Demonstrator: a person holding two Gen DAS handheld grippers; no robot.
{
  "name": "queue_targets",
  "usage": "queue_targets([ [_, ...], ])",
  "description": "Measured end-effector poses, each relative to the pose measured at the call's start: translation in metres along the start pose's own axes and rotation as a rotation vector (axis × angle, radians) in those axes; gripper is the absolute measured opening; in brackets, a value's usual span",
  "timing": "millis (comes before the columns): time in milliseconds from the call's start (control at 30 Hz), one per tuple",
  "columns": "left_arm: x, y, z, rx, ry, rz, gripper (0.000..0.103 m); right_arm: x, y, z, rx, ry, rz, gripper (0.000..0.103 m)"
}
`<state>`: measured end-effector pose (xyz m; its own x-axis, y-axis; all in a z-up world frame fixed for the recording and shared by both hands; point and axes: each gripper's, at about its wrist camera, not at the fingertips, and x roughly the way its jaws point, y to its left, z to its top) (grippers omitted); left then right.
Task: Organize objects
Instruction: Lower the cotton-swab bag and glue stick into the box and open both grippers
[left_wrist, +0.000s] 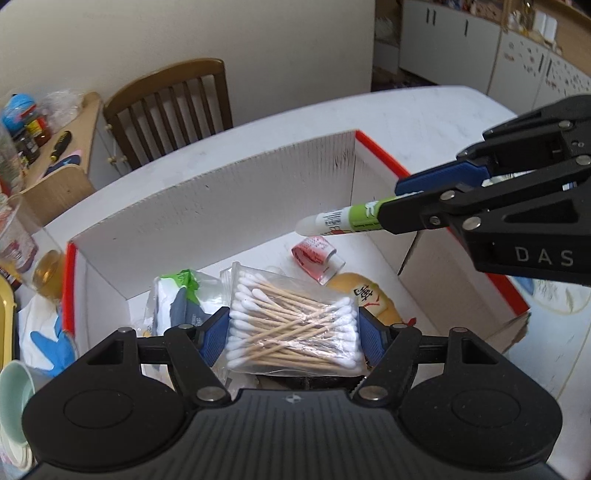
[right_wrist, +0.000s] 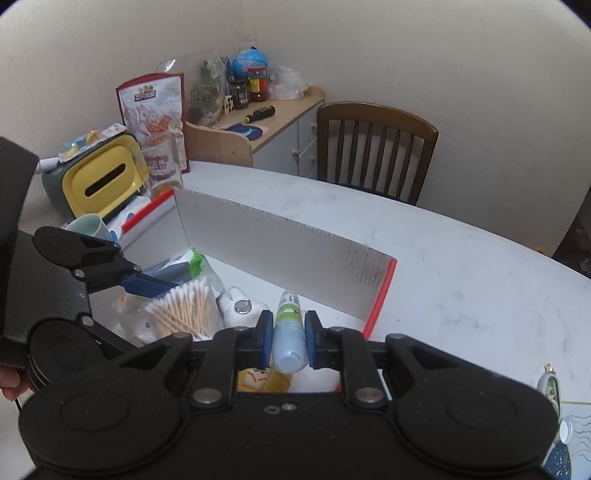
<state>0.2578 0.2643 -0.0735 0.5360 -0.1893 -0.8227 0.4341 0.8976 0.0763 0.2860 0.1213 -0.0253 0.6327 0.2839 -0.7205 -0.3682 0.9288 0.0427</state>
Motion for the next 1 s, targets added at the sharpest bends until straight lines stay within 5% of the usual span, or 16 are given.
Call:
queue_targets([
  [1000,0.032,0.013,0.0,0.017,0.135,-0.032,0.075,0.047,0.016,-0.012,-0.054,0.148,-0.026,0.024],
])
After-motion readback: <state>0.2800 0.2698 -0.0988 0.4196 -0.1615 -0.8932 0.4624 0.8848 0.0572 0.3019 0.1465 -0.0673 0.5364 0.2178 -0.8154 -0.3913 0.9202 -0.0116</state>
